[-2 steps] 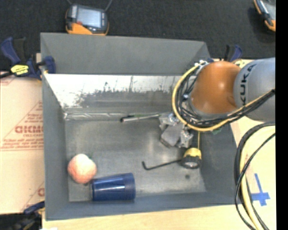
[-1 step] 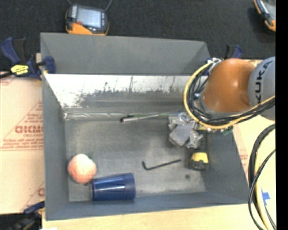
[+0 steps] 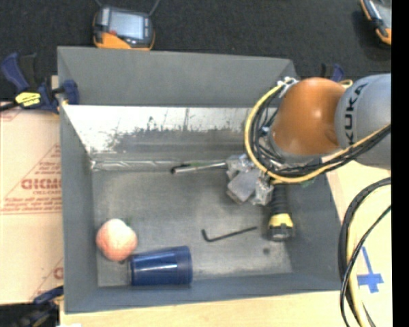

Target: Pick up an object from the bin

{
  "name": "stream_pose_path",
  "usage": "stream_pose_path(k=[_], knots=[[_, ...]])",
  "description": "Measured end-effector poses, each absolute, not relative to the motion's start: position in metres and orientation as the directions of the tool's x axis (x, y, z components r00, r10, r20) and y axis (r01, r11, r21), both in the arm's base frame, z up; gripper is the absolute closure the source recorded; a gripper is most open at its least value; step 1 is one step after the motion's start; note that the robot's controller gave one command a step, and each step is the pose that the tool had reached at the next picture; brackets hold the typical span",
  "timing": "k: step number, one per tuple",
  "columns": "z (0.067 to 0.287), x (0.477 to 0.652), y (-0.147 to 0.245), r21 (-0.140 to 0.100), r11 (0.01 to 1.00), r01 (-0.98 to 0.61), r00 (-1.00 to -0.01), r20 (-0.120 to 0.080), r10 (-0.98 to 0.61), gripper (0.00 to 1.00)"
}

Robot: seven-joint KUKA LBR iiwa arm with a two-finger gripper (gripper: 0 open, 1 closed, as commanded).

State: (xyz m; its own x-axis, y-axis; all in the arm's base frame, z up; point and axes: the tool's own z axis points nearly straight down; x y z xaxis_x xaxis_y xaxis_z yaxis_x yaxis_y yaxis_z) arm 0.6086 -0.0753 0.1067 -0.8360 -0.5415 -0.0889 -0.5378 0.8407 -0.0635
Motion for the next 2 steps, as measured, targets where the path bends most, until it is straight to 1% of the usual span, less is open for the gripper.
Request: stream_pose_path(k=[1,2], knots=[[0.141,0.601,-0.08,-0.054,0.835,-0.547,-0.832,-0.076,-0.55,1.0],[0.163,0.605,-0.105,-0.076,0.728,-0.681,-0.724,-0.077,-0.686,1.0]])
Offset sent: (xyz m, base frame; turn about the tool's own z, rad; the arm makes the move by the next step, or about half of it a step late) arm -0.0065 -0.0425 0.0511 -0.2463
